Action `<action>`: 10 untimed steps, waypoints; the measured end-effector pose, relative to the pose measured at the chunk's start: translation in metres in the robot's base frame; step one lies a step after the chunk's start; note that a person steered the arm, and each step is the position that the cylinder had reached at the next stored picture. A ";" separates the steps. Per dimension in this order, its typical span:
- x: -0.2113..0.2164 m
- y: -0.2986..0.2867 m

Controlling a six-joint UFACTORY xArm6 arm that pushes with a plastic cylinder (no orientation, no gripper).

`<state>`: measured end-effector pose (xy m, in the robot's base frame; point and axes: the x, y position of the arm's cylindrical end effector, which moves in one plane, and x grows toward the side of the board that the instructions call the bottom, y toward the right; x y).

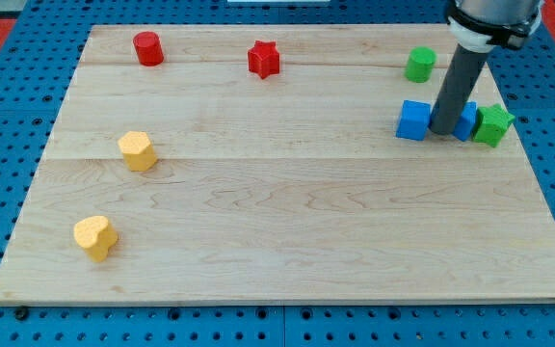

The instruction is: Push the blue cube towards bottom middle of the board

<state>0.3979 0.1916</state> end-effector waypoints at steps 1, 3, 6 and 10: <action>-0.011 -0.019; -0.007 -0.090; -0.063 -0.041; 0.012 -0.124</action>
<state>0.4097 0.0677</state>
